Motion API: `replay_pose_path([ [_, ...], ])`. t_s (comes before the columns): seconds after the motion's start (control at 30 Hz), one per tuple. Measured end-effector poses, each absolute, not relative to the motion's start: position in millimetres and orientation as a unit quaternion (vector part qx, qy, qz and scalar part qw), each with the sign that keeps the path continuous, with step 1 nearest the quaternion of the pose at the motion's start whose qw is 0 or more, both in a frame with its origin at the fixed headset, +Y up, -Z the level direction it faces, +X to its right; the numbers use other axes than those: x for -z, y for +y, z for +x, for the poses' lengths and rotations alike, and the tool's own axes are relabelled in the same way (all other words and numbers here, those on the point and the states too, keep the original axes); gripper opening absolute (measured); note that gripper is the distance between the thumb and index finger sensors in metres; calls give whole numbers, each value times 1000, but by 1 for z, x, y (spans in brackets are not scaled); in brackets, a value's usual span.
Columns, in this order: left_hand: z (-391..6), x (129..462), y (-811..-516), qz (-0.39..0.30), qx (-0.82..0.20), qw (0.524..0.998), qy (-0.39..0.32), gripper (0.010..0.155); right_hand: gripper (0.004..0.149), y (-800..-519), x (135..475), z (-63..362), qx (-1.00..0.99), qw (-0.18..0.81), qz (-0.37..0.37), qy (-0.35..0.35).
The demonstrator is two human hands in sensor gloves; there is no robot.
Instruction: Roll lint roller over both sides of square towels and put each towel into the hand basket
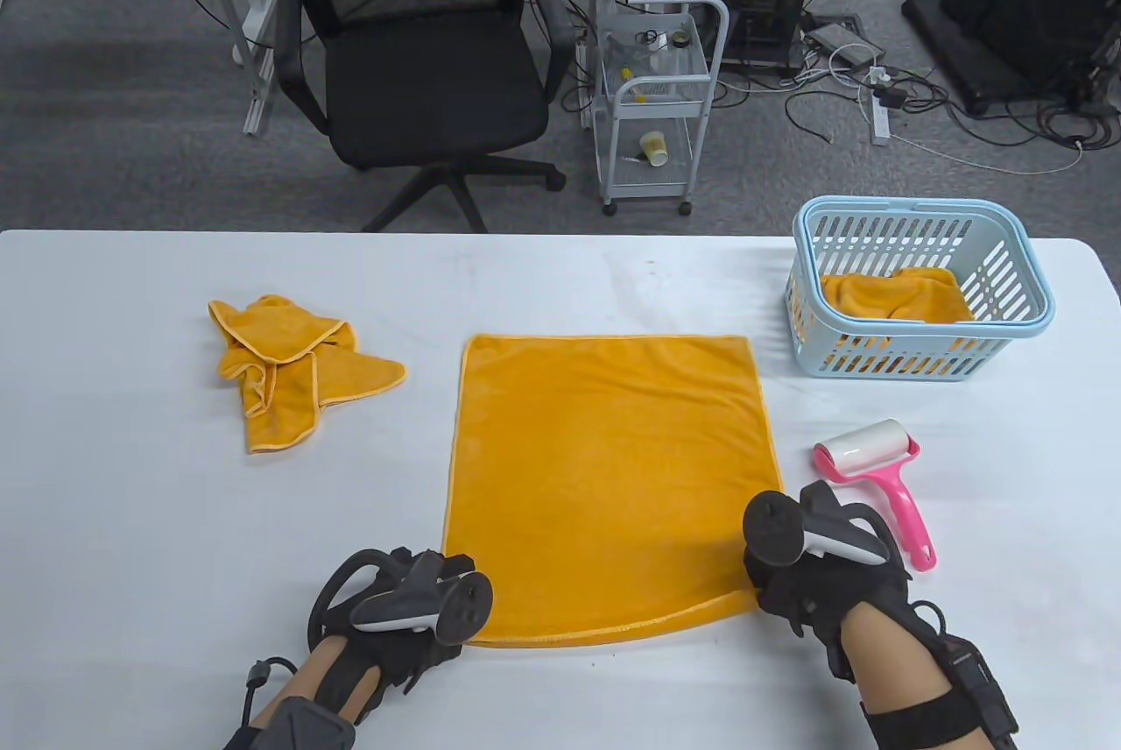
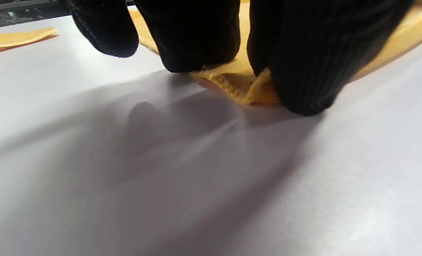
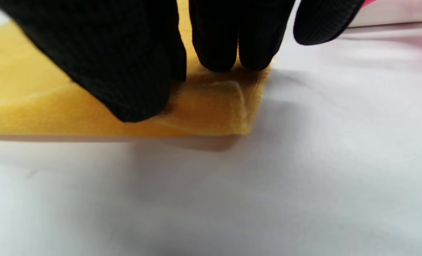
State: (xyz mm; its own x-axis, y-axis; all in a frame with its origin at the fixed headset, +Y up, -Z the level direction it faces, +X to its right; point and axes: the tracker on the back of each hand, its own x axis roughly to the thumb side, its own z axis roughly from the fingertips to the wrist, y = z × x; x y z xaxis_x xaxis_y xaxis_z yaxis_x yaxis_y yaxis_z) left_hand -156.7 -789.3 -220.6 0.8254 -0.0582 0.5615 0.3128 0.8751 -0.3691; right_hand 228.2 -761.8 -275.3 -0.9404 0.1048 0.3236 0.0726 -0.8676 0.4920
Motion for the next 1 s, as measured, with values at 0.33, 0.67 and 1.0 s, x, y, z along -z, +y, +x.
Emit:
replay_pose_path([
  [0.33,-171,231,-773,-208,5,945,-254,34,36,-743,281,255,-957,141,162,196],
  [0.67,-195,224,-671,-66,-45,970,-228,34,43,-695,277,270,-960,191,168,116],
  [1.0,-217,171,-500,171,-52,963,-204,37,41,-540,244,281,-927,291,231,-51],
])
